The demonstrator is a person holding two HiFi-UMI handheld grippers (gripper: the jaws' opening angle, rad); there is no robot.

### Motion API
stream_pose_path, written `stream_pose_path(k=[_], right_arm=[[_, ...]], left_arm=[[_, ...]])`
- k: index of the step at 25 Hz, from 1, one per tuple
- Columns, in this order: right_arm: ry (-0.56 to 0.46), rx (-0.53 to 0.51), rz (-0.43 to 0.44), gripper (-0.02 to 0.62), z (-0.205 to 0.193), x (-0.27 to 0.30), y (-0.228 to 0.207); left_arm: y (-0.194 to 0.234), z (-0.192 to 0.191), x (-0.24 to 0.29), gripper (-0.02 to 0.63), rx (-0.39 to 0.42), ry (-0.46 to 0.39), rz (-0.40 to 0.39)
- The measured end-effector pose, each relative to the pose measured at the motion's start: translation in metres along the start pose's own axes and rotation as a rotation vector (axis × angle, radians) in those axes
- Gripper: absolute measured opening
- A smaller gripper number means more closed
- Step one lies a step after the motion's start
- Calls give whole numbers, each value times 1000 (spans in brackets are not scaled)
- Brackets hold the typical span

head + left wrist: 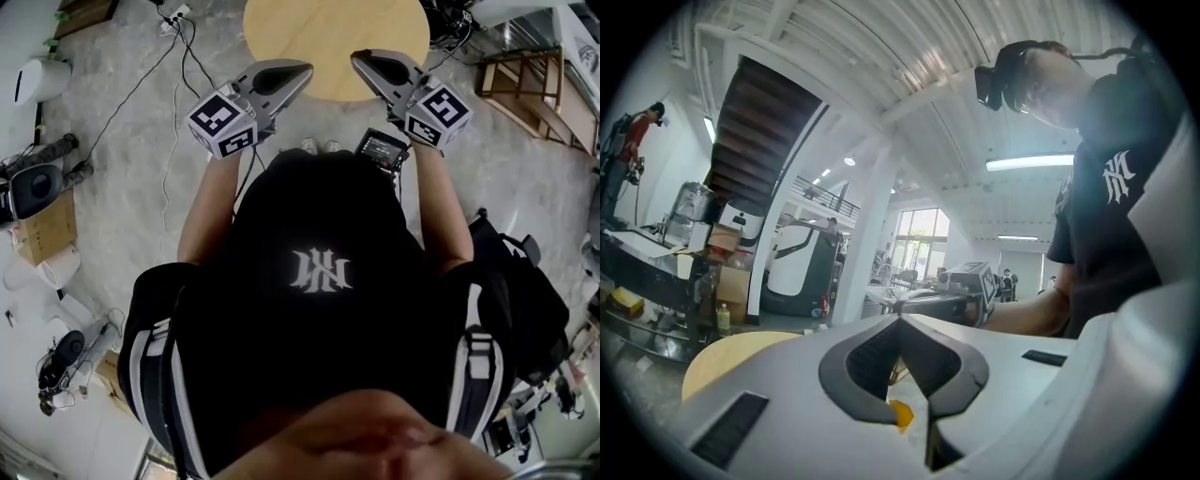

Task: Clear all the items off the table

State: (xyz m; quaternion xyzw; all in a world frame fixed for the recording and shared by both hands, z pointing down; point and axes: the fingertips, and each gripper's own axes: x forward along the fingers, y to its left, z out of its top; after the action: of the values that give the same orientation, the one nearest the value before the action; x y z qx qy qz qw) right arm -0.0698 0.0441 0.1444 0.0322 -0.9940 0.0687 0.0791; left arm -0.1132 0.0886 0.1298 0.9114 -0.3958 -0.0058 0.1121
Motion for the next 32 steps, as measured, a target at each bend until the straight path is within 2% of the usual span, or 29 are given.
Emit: stream_pose_path(k=[4, 11, 20, 25, 32], right_arm=[[0, 18, -9, 5, -6, -4, -1], [3, 27, -10, 5, -11, -3, 2], [-13, 38, 45, 5, -8, -6, 3], [-66, 44, 57, 5, -7, -18, -8], [-138, 15, 43, 5, 11, -11, -7]], left_arm=[[2, -5, 4, 12, 11, 27, 3], [10, -8, -7, 12, -28, 28, 3], [1, -5, -13, 12, -36, 37, 31], [7, -13, -18, 12, -45, 57, 80], [41, -15, -76, 12, -82, 59, 204]])
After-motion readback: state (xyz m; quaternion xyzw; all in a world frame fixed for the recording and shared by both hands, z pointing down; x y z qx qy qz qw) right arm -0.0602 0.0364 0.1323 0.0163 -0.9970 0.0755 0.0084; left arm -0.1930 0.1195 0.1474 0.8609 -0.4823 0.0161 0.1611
